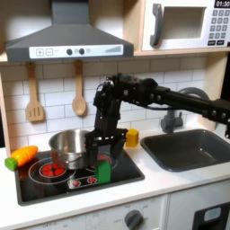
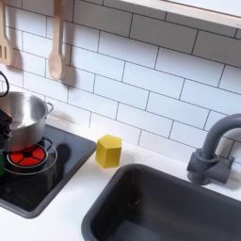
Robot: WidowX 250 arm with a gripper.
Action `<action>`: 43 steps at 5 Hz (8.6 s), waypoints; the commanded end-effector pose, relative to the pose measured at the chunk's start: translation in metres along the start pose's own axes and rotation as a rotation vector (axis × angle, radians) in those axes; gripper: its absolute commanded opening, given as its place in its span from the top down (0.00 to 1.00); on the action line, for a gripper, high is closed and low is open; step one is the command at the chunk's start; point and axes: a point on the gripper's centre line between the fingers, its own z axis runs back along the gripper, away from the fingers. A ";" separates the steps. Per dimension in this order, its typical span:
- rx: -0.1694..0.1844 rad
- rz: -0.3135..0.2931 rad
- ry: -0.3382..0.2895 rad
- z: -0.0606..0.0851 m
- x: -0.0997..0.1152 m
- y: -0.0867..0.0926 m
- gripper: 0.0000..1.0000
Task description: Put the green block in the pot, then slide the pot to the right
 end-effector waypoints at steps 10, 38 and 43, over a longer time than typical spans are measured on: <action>-0.040 -0.028 0.162 -0.057 0.007 -0.012 0.00; -0.132 -0.067 -0.005 -0.031 0.091 -0.014 0.00; -0.164 -0.150 0.050 -0.041 0.064 -0.053 0.00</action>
